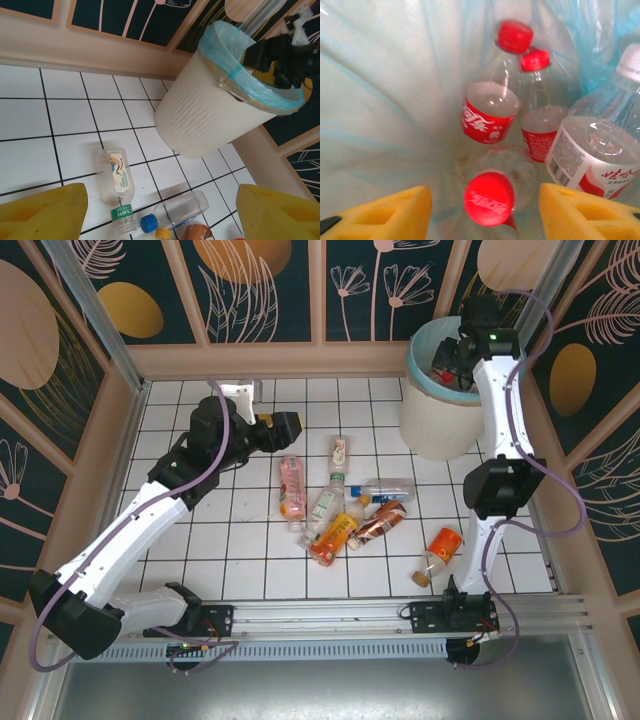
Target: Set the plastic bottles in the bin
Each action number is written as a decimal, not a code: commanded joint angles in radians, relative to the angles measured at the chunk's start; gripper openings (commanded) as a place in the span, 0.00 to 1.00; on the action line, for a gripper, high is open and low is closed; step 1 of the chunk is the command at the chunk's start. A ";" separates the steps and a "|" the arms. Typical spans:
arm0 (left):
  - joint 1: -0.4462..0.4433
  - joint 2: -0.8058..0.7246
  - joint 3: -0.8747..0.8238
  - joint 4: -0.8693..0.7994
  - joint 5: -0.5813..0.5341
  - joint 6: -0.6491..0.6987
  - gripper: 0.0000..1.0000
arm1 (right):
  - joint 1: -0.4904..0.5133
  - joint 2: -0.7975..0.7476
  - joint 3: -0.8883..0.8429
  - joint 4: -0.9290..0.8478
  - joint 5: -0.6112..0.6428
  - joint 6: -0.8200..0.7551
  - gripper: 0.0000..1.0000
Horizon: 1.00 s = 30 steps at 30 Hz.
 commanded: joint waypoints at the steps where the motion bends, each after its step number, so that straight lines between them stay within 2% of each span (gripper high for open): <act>1: -0.004 -0.022 -0.002 0.005 -0.019 -0.004 0.78 | 0.019 -0.022 0.121 -0.051 0.016 0.005 0.59; 4: -0.003 -0.029 0.003 0.000 -0.035 0.005 0.78 | 0.030 -0.061 0.113 -0.040 0.007 0.007 0.57; 8: -0.004 -0.039 0.013 -0.023 -0.057 0.035 0.79 | 0.071 -0.153 0.006 0.020 -0.005 0.013 0.55; 13: -0.004 -0.053 -0.012 -0.012 -0.131 0.110 0.82 | 0.157 -0.337 -0.215 0.180 -0.004 0.001 0.55; 17: -0.003 -0.025 0.008 -0.044 -0.188 0.180 0.83 | 0.246 -0.542 -0.467 0.379 -0.006 -0.033 0.55; 21: -0.004 0.002 0.054 -0.112 -0.210 0.221 0.85 | 0.304 -0.771 -0.790 0.631 -0.076 -0.054 0.55; 25: -0.003 -0.031 0.011 -0.122 -0.263 0.241 0.87 | 0.341 -0.954 -1.045 0.804 -0.234 -0.051 0.55; 30: -0.004 -0.078 -0.061 -0.131 -0.298 0.195 0.88 | 0.416 -1.040 -1.212 0.877 -0.348 -0.037 0.55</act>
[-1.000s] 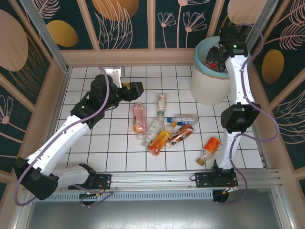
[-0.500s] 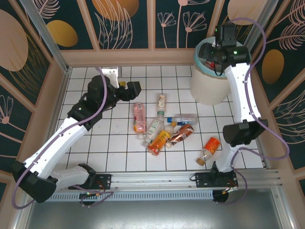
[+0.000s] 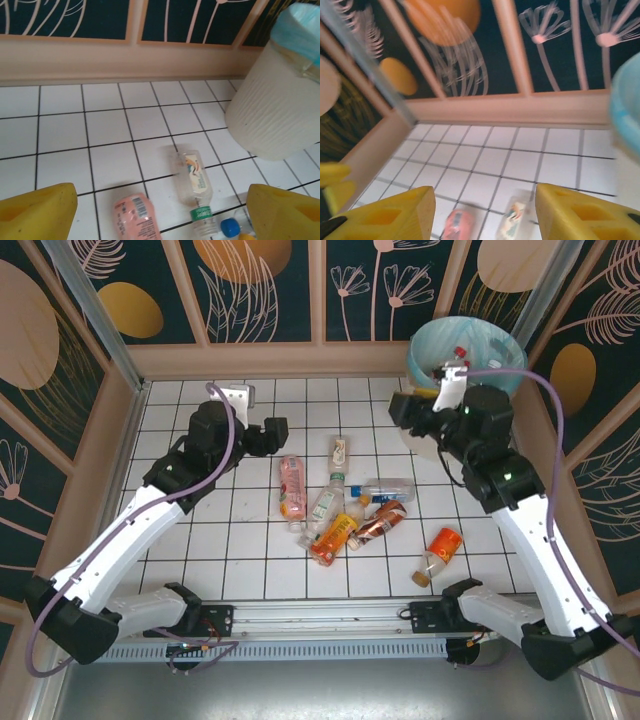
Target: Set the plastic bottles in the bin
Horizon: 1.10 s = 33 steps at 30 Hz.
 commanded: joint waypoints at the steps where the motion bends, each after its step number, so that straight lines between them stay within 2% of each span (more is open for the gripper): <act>1: -0.003 -0.044 -0.050 -0.025 -0.039 -0.027 0.88 | 0.057 -0.003 -0.081 0.132 -0.104 -0.007 0.55; 6: -0.003 -0.051 -0.096 -0.070 0.004 -0.130 0.88 | 0.170 0.047 -0.144 0.131 -0.081 -0.019 0.55; 12: -0.004 -0.056 -0.212 -0.078 0.077 -0.235 0.87 | 0.246 0.168 -0.161 0.097 -0.045 0.024 0.55; 20: -0.003 -0.010 -0.388 0.034 0.217 -0.333 0.85 | 0.352 0.306 -0.191 0.061 -0.033 0.112 0.51; 26: -0.004 0.144 -0.380 0.127 0.259 -0.336 0.85 | 0.415 0.310 -0.213 0.050 0.079 0.155 0.49; 33: -0.002 0.394 -0.236 0.117 0.236 -0.269 0.84 | 0.413 0.163 -0.277 0.049 0.228 0.163 0.48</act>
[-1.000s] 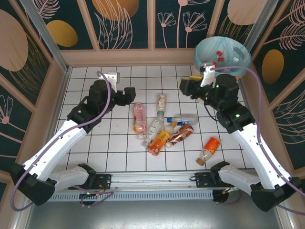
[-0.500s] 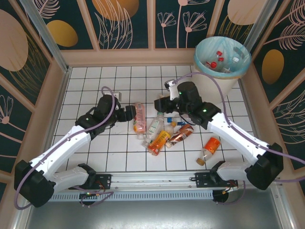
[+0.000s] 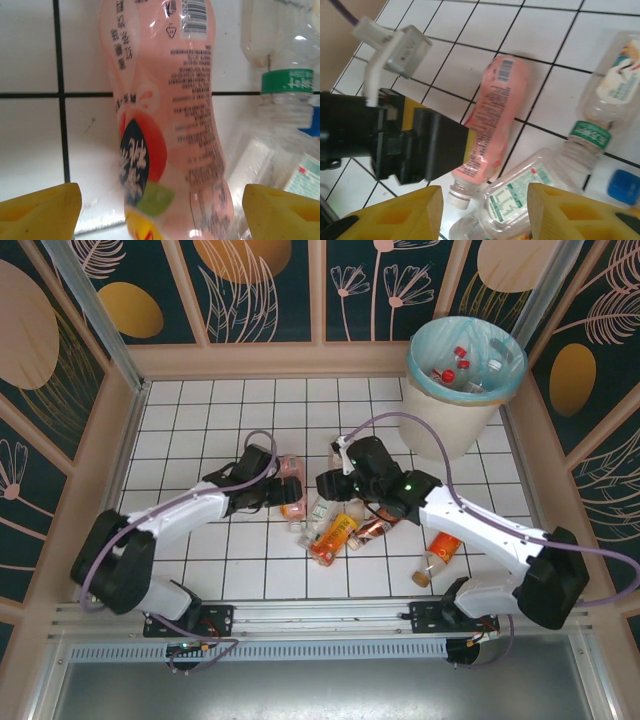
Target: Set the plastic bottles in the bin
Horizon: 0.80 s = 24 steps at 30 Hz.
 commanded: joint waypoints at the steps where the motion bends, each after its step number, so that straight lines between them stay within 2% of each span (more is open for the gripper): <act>1: -0.002 0.076 0.085 0.026 -0.020 0.046 0.83 | -0.002 -0.102 -0.022 0.002 0.116 0.014 0.48; 3: -0.002 0.129 0.095 0.020 -0.040 0.054 0.83 | -0.003 -0.142 -0.034 -0.010 0.144 0.014 0.48; 8: -0.001 0.255 0.154 0.045 -0.010 0.053 0.80 | -0.011 -0.209 -0.060 -0.038 0.195 0.017 0.49; 13: 0.004 0.290 0.165 0.059 -0.031 0.029 0.71 | -0.014 -0.222 -0.066 -0.049 0.201 0.016 0.49; 19: 0.035 0.212 0.136 0.074 -0.081 -0.013 0.63 | -0.016 -0.203 -0.055 -0.034 0.204 -0.013 0.49; 24: 0.059 -0.028 0.138 0.088 -0.141 -0.085 0.64 | -0.014 -0.190 -0.032 0.048 0.180 -0.066 0.49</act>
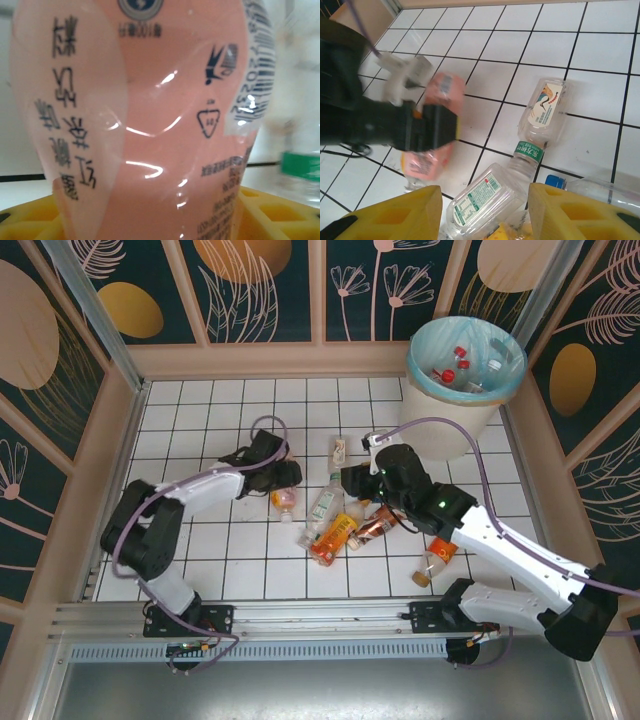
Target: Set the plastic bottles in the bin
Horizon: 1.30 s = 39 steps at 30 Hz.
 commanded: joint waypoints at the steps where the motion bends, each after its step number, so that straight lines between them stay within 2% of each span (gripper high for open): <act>1: 0.011 -0.205 0.008 0.068 -0.063 -0.076 0.65 | -0.004 0.003 0.026 0.115 -0.012 -0.056 0.49; 5: 0.011 -0.442 -0.044 0.264 -0.077 -0.230 0.65 | 0.007 -0.028 -0.025 0.382 -0.101 -0.111 0.49; 10: 0.011 -0.691 -0.166 0.618 -0.142 -0.432 0.62 | 0.054 -0.090 -0.214 1.052 -0.260 -0.195 0.48; 13: 0.011 -0.756 -0.170 0.689 -0.152 -0.489 0.61 | 0.113 -0.050 -0.250 1.329 -0.262 -0.296 0.48; 19: 0.008 -0.838 -0.219 0.829 -0.168 -0.613 0.60 | 0.246 0.109 -0.151 1.500 -0.221 -0.570 0.49; 22: 0.008 -0.856 -0.224 0.840 -0.184 -0.641 0.60 | 0.279 0.200 -0.103 1.588 -0.197 -0.654 0.52; 28: 0.009 -0.853 -0.218 0.866 -0.162 -0.688 0.60 | 0.292 0.338 0.013 1.641 -0.186 -0.689 0.54; 35: 0.008 -0.883 -0.228 0.862 -0.180 -0.697 0.60 | 0.293 0.409 0.087 1.642 -0.208 -0.687 0.56; 39: 0.008 -0.902 -0.241 0.859 -0.202 -0.698 0.60 | 0.293 0.439 0.124 1.617 -0.263 -0.672 0.57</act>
